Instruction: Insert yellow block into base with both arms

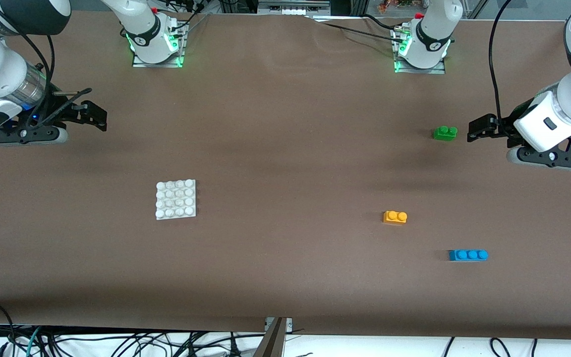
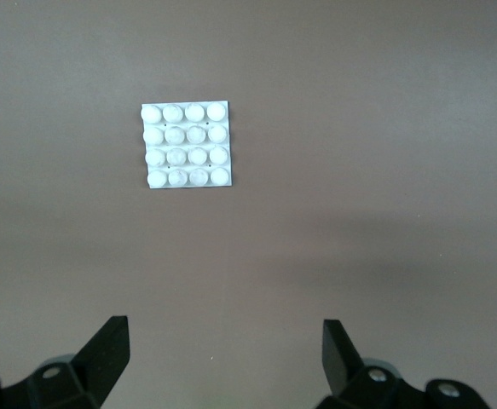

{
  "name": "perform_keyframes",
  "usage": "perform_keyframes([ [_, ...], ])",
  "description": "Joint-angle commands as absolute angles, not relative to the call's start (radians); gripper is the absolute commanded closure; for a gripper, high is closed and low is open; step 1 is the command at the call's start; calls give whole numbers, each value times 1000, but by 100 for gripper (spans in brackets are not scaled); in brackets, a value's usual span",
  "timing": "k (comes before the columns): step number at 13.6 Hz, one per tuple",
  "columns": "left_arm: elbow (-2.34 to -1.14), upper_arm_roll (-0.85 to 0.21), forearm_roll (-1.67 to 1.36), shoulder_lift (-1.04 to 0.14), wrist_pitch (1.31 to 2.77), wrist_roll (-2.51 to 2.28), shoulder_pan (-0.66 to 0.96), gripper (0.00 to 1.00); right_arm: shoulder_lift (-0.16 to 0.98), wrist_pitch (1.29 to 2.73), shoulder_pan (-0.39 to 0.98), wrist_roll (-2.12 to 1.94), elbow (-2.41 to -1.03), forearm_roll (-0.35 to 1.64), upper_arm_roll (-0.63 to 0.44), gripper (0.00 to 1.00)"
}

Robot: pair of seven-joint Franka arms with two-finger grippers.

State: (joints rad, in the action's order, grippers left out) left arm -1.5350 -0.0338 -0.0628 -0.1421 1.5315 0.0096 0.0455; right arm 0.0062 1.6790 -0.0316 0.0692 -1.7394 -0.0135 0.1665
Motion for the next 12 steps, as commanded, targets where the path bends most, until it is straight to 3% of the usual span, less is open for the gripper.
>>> perform_keyframes([
  [1, -1520, -34, -44, -141, 1522, 15, 48, 0, 0, 1631, -37, 95, -1727, -21, 172, 0],
  [12, -1519, -32, -44, -140, 1522, 15, 48, 0, -2, 1646, -37, 92, -1736, -20, 172, 0],
])
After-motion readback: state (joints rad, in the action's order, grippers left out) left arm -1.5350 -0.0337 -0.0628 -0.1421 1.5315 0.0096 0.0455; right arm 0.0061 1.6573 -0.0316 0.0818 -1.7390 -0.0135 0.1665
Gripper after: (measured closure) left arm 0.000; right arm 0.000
